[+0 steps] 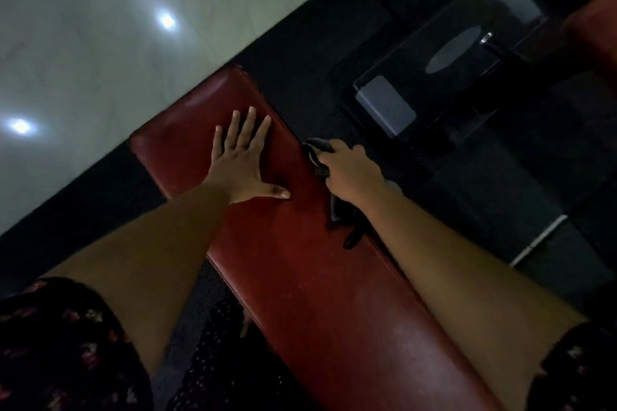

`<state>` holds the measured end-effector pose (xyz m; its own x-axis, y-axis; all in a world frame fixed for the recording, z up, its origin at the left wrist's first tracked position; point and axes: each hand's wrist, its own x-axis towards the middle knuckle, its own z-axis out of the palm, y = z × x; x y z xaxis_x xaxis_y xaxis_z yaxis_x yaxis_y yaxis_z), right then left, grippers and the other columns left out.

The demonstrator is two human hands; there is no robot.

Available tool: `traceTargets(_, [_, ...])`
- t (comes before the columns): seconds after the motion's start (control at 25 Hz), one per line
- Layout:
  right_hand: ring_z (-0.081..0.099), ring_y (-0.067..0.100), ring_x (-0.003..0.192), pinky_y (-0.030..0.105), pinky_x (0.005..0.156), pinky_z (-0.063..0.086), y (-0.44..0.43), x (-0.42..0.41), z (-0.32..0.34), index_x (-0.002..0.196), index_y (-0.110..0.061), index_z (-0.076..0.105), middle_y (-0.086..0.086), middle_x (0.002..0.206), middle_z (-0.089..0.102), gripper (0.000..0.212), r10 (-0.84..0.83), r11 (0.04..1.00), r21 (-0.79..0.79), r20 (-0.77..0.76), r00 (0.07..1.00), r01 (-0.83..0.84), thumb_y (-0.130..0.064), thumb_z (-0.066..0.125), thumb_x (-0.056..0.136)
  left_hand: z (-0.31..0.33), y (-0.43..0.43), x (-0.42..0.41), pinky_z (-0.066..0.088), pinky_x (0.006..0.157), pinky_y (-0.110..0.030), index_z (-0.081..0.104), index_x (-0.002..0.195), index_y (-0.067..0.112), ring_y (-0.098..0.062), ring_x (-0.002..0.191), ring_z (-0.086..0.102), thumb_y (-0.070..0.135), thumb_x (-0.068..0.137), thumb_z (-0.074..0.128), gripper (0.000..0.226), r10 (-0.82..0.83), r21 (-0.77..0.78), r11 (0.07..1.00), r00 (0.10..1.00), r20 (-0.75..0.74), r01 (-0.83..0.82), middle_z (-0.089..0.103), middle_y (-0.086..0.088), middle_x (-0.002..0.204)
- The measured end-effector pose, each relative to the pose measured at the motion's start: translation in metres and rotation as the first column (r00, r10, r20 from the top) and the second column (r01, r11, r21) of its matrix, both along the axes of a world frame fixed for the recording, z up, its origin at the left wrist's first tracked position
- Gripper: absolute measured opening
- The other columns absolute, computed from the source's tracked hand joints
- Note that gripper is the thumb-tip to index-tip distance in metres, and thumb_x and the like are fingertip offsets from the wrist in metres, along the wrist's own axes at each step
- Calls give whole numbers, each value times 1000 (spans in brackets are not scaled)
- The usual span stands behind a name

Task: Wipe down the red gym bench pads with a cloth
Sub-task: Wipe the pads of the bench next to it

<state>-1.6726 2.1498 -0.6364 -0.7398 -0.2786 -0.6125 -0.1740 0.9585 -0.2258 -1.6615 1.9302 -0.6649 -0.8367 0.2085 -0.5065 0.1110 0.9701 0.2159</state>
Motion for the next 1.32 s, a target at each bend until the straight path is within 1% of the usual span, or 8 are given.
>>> traceTargets(0.12, [33, 32, 124, 44, 93, 46, 4, 26, -2, 140, -32, 41, 0, 150, 23, 46, -44, 998, 53, -20, 999, 45, -22, 50, 97, 2, 1, -1, -24, 111, -45, -21, 151, 30, -17, 137, -39, 88, 47, 61, 145, 0, 25, 1000, 1000, 4, 0, -32, 1, 157])
traceTargets(0.28, [33, 32, 124, 45, 91, 46, 56, 78, -4, 141, -35, 41, 0, 150, 24, 44, -30, 991, 132, 75, 997, 20, -27, 46, 98, 6, 1, 0, -23, 112, -46, -19, 152, 29, -20, 142, -34, 88, 47, 61, 144, -6, 29, 1000, 1000, 9, 5, -32, 1, 157])
traceTargets(0.44, [40, 28, 116, 40, 85, 47, 104, 139, 0, 136, -33, 51, -3, 144, 35, 37, 134, 914, 351, 210, 969, -203, -31, 40, 101, 12, 1, 4, -18, 115, -47, -14, 154, 26, -23, 146, -26, 84, 59, 61, 135, -46, 5, 999, 999, -18, 46, -25, 0, 160])
traceTargets(0.6, [33, 32, 125, 45, 93, 45, 87, 135, 9, 143, -51, 34, -6, 151, 24, 49, -201, 938, 294, 40, 979, 181, -28, 41, 99, 18, 8, 24, -6, 120, -45, 5, 156, 29, -22, 151, -3, 72, 86, 38, 88, -411, -29, 909, 883, -225, 416, 1, -1, 164])
traceTargets(0.76, [29, 39, 129, 50, 97, 39, 42, 137, 18, 144, -48, 32, 4, 156, 17, 44, -240, 915, 289, -165, 957, 280, -31, 34, 103, 28, 65, 59, -9, 120, -39, -2, 156, 25, -18, 150, -4, 72, 88, 38, 92, -633, 5, 765, 754, -174, 644, -2, 1, 164])
traceTargets(1.0, [26, 41, 131, 52, 97, 37, 84, 224, 24, 147, -49, 23, 4, 160, 6, 50, -302, 854, 395, -154, 941, 339, -36, 41, 101, 33, 131, 105, -6, 121, -43, -8, 156, 18, -27, 150, -8, 74, 86, 42, 102, -752, -44, 657, 658, 21, 752, -2, -7, 164])
traceTargets(1.2, [30, 40, 126, 53, 94, 40, 116, 259, 32, 141, -42, 40, 2, 149, 23, 42, -495, 706, 532, -100, 863, 467, -31, 39, 100, 31, 131, 111, -3, 122, -44, -13, 154, 17, -23, 150, -10, 74, 89, 32, 97, -813, -95, 582, 581, -41, 808, -7, -4, 164])
traceTargets(1.32, [30, 42, 128, 53, 95, 40, 94, 249, 33, 149, -40, 26, 6, 152, 20, 51, -569, 679, 462, -160, 807, 570, -28, 38, 101, 34, 140, 130, -3, 122, -44, -13, 154, 19, -21, 150, -9, 72, 91, 32, 94, -863, -52, 505, 502, -60, 862, -8, -3, 164])
